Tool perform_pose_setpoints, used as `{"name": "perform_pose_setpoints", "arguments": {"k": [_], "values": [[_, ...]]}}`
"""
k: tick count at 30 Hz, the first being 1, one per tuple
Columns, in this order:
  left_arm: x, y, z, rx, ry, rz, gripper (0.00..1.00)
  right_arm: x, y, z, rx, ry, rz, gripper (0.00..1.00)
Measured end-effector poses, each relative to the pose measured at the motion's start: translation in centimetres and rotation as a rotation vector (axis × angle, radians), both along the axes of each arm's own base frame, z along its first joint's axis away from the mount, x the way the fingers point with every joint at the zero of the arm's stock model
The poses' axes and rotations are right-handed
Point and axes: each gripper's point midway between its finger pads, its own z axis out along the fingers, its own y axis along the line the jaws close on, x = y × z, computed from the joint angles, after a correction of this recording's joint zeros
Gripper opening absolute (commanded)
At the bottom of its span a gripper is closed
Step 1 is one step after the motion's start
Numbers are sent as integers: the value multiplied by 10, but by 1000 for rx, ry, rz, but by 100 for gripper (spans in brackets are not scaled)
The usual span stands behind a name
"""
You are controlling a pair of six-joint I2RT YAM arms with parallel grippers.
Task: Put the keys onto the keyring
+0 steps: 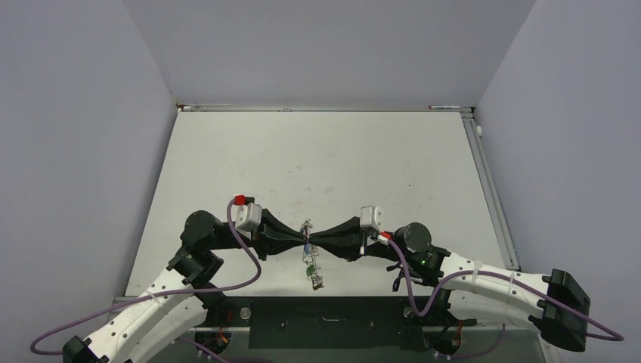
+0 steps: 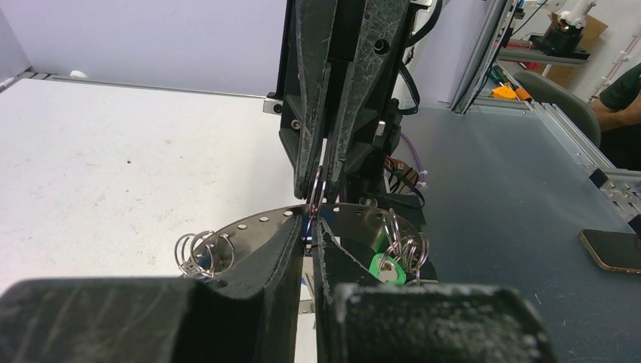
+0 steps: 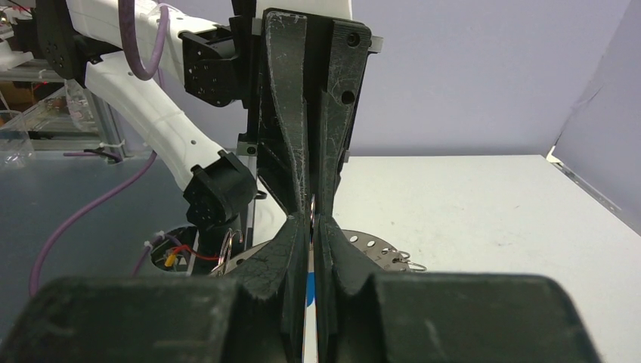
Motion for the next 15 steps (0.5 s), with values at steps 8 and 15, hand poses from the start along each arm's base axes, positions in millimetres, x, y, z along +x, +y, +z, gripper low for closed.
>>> {"name": "perform_pose_setpoints", "arguments": {"k": [8,15], "values": [[0,0,-1,0,1,0,18,1,2,0,4,3,1,5],[-1,0,-2,1,3,-1,17,1,2,0,8,3,2,5]]}}
